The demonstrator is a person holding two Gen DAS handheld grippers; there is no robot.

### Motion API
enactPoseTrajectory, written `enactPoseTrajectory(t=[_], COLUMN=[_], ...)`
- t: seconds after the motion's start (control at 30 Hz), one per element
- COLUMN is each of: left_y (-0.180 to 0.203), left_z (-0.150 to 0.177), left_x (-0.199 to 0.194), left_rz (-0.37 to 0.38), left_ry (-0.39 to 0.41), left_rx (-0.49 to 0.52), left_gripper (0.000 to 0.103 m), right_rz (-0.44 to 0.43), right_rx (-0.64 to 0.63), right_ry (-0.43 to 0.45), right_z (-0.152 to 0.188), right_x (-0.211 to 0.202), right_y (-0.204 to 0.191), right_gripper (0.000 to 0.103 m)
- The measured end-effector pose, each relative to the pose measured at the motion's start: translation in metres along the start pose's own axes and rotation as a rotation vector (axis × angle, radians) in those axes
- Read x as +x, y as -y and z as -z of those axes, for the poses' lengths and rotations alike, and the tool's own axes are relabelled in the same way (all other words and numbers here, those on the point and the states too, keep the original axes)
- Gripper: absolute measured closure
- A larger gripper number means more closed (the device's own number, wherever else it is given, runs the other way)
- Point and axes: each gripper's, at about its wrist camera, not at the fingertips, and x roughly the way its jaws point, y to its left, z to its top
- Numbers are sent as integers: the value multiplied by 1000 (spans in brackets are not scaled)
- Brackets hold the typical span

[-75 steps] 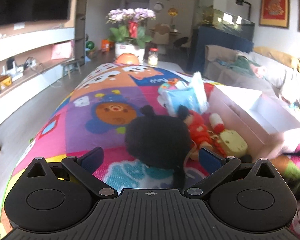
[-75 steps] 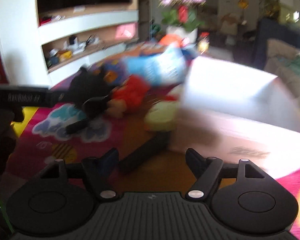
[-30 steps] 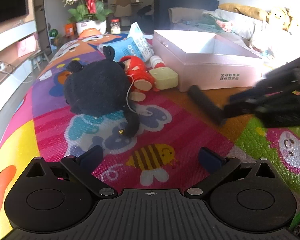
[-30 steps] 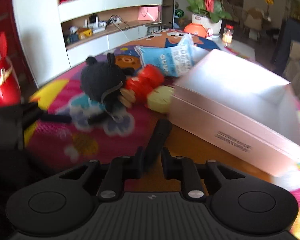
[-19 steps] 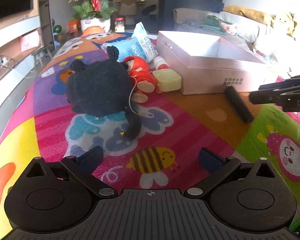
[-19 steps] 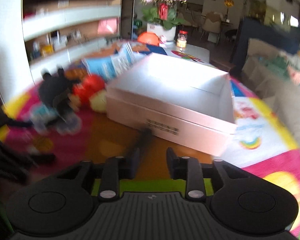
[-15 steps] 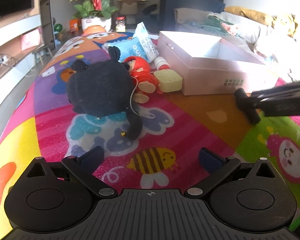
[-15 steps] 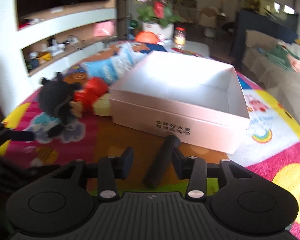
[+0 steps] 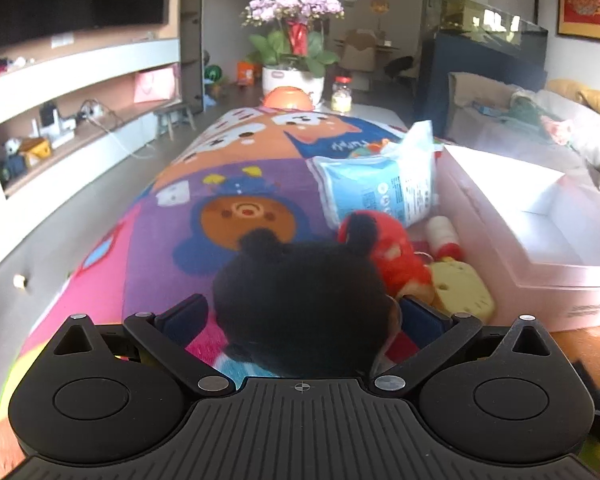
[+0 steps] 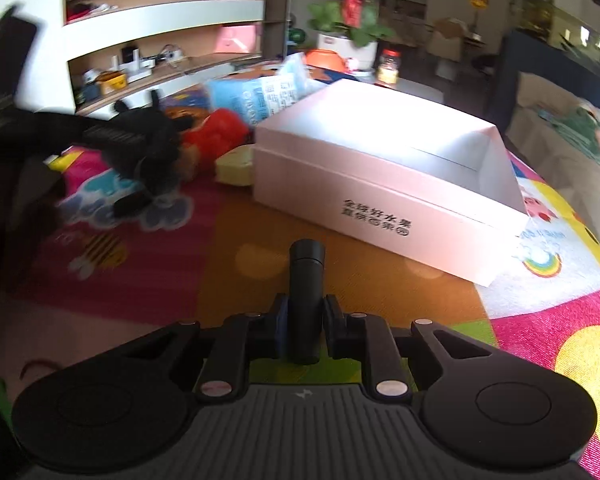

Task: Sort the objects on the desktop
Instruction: 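Lower the black plush into the white box with the left tool while the right tool carries the stick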

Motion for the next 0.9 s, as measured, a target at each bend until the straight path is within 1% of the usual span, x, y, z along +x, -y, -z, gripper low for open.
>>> enactPoseTrajectory(t=[0.07, 0.1, 0.13, 0.2, 0.23, 0.33, 0.4, 0.47, 0.57, 0.63, 0.73, 0.83, 0.9], left_y=[-2, -4, -4, -2, -1, 4, 8, 14, 24, 30, 42, 65, 81], left_z=[0, 1, 3, 7, 9, 19, 27, 35, 40, 32, 5, -28, -50], left_x=[3, 3, 2, -5, -12, -37, -58, -78, -108, -128, -154, -163, -153], left_rz=[4, 13, 28, 29, 45, 103, 156, 223, 315, 370, 426, 432, 432], left_ry=[-7, -10, -15, -14, -19, -16, -12, -22, -21, 22, 137, 272, 315], left_rx=[10, 15, 26, 52, 70, 135, 182, 216, 258, 268, 279, 338, 361], left_gripper=[1, 10, 12, 12, 12, 12, 12, 12, 12, 12, 12, 12, 12], right_rz=[0, 2, 4, 4, 3, -17, -26, -25, -36, -19, 15, 56, 83], right_rx=[7, 16, 24, 31, 34, 28, 27, 30, 77, 104, 144, 173, 182], right_ry=[2, 6, 12, 8, 2, -19, -25, -16, -5, 32, 130, 247, 315], right_z=[1, 0, -1, -4, -7, -10, -6, -2, 1, 1, -9, -25, -34], right_x=[0, 2, 4, 10, 12, 8, 1, -11, -36, -59, -99, -131, -144], right_y=[2, 3, 4, 4, 4, 3, 3, 5, 19, 30, 50, 67, 75], right_gripper=[85, 85, 85, 85, 84, 85, 85, 85, 85, 85, 85, 85, 85])
